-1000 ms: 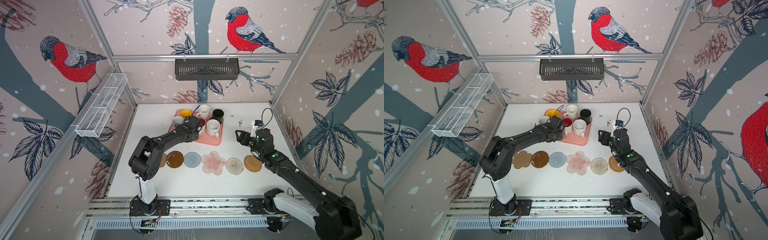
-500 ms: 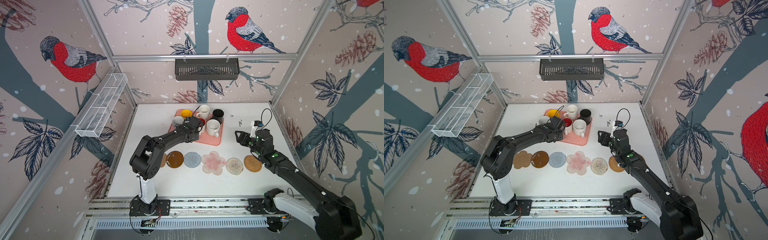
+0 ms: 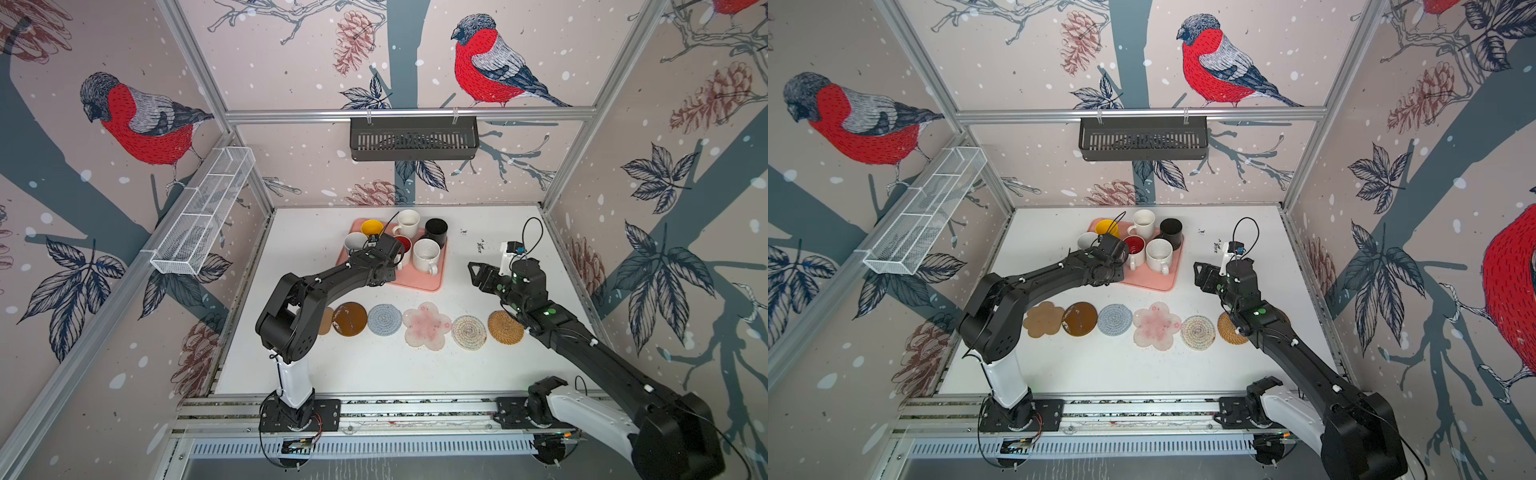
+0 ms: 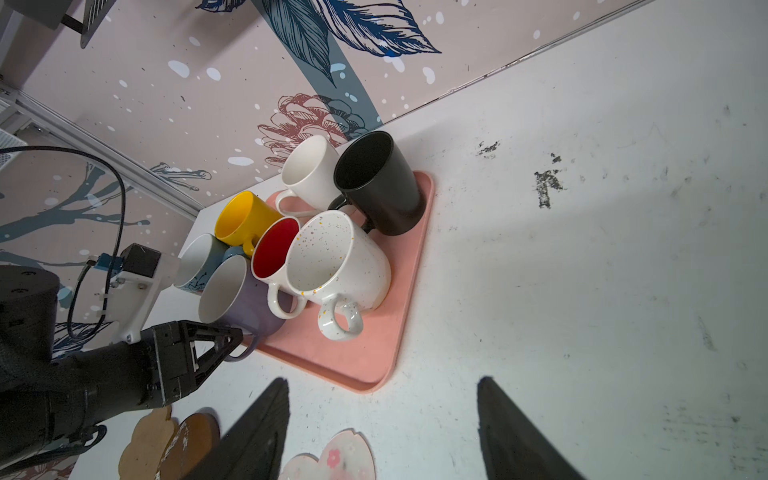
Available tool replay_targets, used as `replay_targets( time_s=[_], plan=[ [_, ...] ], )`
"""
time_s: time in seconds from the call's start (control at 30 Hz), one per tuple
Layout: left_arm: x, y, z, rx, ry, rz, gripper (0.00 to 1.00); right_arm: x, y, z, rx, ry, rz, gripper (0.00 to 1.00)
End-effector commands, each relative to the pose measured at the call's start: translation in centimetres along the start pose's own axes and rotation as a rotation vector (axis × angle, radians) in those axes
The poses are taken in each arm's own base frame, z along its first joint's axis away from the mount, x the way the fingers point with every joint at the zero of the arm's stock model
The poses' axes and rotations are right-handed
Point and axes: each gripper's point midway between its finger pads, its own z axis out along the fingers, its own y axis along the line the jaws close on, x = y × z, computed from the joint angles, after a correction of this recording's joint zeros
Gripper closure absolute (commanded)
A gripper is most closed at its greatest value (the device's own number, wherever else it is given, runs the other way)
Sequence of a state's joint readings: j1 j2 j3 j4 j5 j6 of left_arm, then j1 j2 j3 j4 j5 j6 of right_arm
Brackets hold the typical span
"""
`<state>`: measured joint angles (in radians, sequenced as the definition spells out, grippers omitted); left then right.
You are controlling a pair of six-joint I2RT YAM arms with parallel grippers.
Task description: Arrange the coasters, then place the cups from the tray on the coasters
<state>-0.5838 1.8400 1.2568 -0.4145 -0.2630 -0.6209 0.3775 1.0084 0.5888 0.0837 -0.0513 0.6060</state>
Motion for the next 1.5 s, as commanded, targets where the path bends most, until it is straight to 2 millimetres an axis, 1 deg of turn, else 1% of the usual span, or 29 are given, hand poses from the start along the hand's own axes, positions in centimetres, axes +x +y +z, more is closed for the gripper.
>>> replay_targets(
  time_s=[0.0, 0.2, 0.4, 0.6, 0.83, 0.97, 1.07, 1.1, 1.27, 1.47],
  plan=[
    [0.3, 0.3, 0.4, -0.019, 0.014, 0.003, 0.66, -0.8, 0.5, 0.0, -0.02, -0.035, 0.013, 0.29],
    [0.5, 0.0, 0.9, -0.014, 0.022, 0.007, 0.68, -0.6, 0.5, 0.1, -0.019, -0.029, 0.013, 0.28],
    [0.5, 0.0, 1.2, -0.018, 0.025, 0.009, 0.74, -0.6, 0.4, 0.1, -0.018, -0.028, 0.013, 0.28],
    [0.3, 0.1, 0.7, -0.016, 0.018, 0.006, 0.78, -0.6, 0.5, 0.0, -0.022, -0.031, 0.013, 0.28],
    [0.5, 0.6, 0.0, -0.021, 0.01, 0.001, 0.86, -0.5, 0.7, 0.1, -0.029, -0.03, 0.015, 0.28],
    [0.5, 0.7, -0.1, -0.019, 0.006, -0.002, 0.92, -0.6, 0.6, 0.0, -0.025, -0.033, 0.014, 0.28],
    [0.4, 0.6, -0.3, -0.013, 0.002, -0.005, 0.99, -0.5, 0.6, 0.0, -0.025, -0.033, 0.014, 0.28],
    [0.3, 0.6, -0.4, -0.011, 0.0, -0.004, 1.0, -0.6, 0.5, 0.0, -0.023, -0.034, 0.014, 0.28],
    [-0.1, 0.8, -1.0, -0.018, -0.02, -0.003, 1.0, -0.6, 0.5, 0.0, -0.021, -0.036, 0.012, 0.28],
    [-0.8, 1.3, -2.5, -0.044, -0.072, -0.001, 1.0, -0.6, 0.5, 0.0, -0.02, -0.038, 0.013, 0.28]
  ],
)
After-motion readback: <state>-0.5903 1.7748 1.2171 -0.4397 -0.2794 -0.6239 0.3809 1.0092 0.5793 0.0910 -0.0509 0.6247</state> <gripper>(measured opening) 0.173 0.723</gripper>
